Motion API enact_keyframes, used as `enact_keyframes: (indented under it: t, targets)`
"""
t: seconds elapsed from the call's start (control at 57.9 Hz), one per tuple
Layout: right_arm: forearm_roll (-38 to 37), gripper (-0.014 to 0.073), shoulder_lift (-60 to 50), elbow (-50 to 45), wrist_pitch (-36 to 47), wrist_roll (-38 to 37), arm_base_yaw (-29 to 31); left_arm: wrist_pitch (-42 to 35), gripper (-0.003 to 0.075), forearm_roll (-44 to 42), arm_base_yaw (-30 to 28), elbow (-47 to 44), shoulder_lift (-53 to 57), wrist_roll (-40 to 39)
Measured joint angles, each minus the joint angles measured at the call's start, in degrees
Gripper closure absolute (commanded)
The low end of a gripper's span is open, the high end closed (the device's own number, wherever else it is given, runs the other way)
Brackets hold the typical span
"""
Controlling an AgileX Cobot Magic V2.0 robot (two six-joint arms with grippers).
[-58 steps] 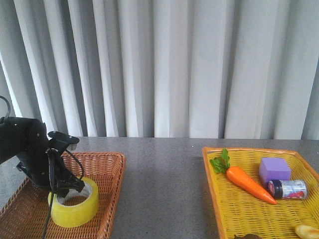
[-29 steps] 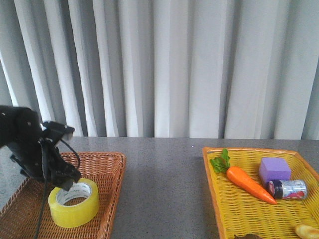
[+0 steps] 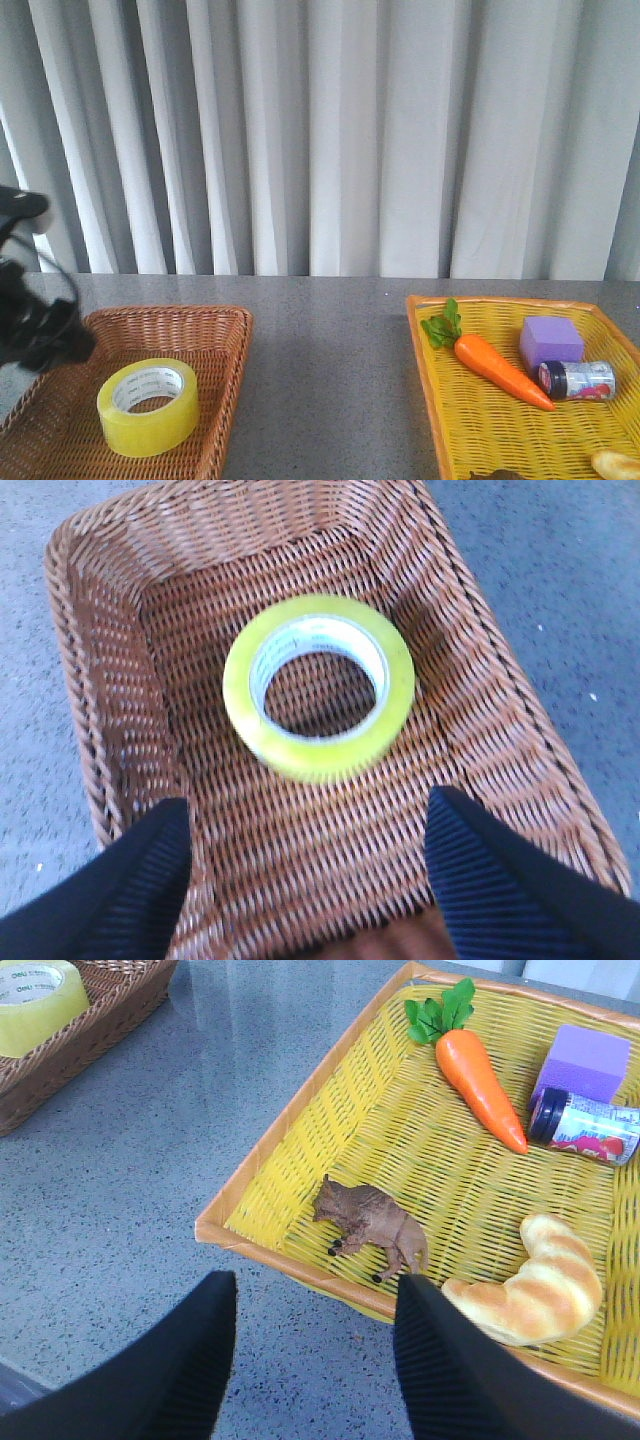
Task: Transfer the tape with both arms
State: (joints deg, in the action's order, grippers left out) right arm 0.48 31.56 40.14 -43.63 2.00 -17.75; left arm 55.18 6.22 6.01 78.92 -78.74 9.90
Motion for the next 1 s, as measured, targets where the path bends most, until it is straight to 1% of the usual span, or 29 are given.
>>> enact_keyframes:
  t: [0.346,0.501,0.57,0.639,0.726,0.898,1.002]
  targets:
    - [0.0,0.0240,0.0,0.0,-0.1,0.0,0.0,-10.4,0.0235,0.1,0.0,-27.8,30.7,0.4]
    - [0.0,0.0241,0.0,0.0,-0.1,0.0,0.0,-12.5,0.0235,0.2,0.0,-38.2,42.2,0.4]
    - [0.0,0.0251,0.0,0.0,-0.1,0.0,0.0,-12.7,0.0251,0.2,0.0,-41.7,46.0,0.4]
    - [0.0,0.0279,0.0,0.0,-0.1,0.0,0.0,-13.6,0.0301,0.3,0.0,-44.6,49.0,0.4]
    - [0.0,0.0343,0.0,0.0,-0.1,0.0,0.0,-15.6,0.0382,0.5,0.0,-47.1,51.6,0.2]
    - [0.0,0.0515,0.0,0.0,-0.1,0.0,0.0,-17.1,0.0605,0.6,0.0,-48.4,52.7,0.1]
    - [0.2,0.0604,0.0,0.0,-0.3,0.0,0.0,-17.6,0.0720,0.7,0.0,-48.4,52.7,0.1]
